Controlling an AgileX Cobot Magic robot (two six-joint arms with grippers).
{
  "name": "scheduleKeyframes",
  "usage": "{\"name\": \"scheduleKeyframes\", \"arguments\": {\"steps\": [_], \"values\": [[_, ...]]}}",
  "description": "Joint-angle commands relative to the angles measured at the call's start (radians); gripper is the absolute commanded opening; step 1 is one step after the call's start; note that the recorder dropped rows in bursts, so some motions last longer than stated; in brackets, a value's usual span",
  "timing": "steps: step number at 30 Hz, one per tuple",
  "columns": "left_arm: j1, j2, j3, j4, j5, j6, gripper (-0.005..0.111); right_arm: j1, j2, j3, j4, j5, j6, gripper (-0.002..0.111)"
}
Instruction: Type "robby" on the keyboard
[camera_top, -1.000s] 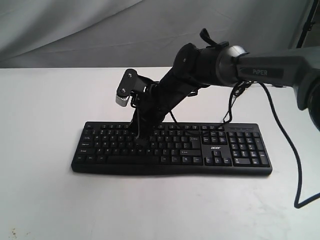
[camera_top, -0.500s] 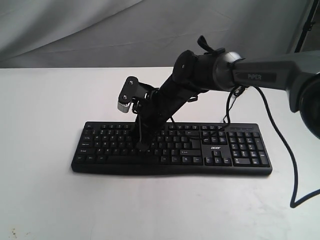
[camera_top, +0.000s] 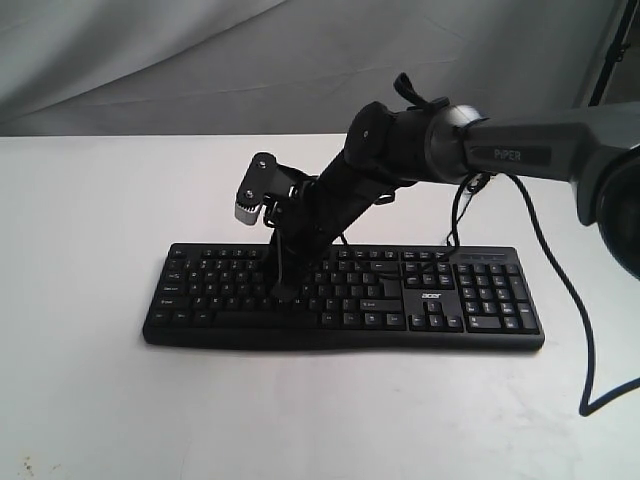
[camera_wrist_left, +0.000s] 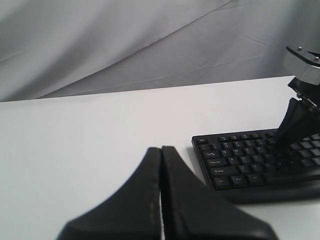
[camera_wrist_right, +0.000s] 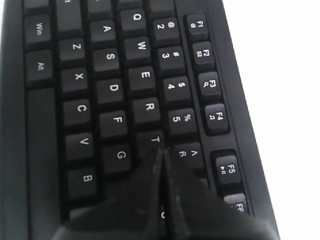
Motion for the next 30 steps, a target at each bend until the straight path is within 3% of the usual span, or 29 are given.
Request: {"name": "scheduleKeyframes", "arguments": {"steps": [1, 20, 30], "values": [[-0.006, -0.003, 0.004, 0.005, -0.005, -0.003, 0.000, -0.007, 0.000, -0.007, 0.017, -0.008, -0.003, 0.000], [-0.006, -0.003, 0.004, 0.005, -0.005, -0.003, 0.000, -0.007, 0.018, -0.007, 0.023, 0.000, -0.002, 0.000], [-0.006, -0.003, 0.004, 0.005, -0.005, -0.003, 0.000, -0.007, -0.131, -0.007, 0.021, 0.014, 0.005, 0.000]]}}
